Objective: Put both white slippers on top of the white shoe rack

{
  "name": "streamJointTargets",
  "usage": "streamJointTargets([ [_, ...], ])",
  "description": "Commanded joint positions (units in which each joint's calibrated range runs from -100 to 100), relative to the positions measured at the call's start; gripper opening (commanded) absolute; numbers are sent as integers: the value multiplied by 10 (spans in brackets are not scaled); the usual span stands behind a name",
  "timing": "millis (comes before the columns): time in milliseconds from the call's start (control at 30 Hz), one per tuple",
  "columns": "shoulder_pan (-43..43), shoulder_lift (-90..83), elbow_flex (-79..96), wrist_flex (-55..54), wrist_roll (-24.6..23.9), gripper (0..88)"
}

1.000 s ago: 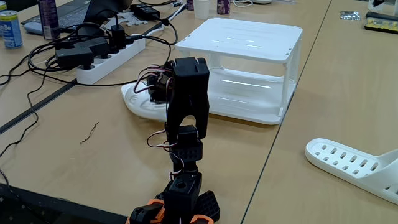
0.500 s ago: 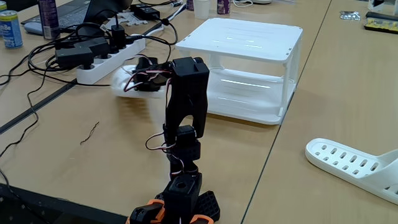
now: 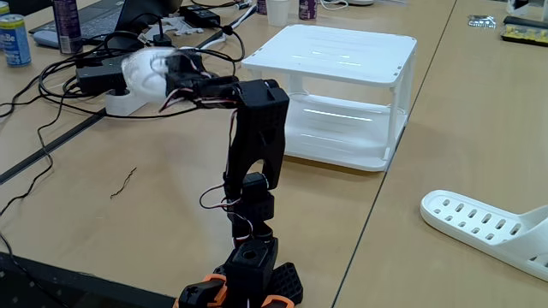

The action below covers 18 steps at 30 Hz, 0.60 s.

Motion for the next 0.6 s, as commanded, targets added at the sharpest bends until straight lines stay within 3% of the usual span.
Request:
streamJointTargets([
  [0, -5, -79, -109, -21, 5, 8],
  [300, 35, -75, -240, 29, 5, 8],
  [567, 159, -74, -314, 145, 5, 8],
])
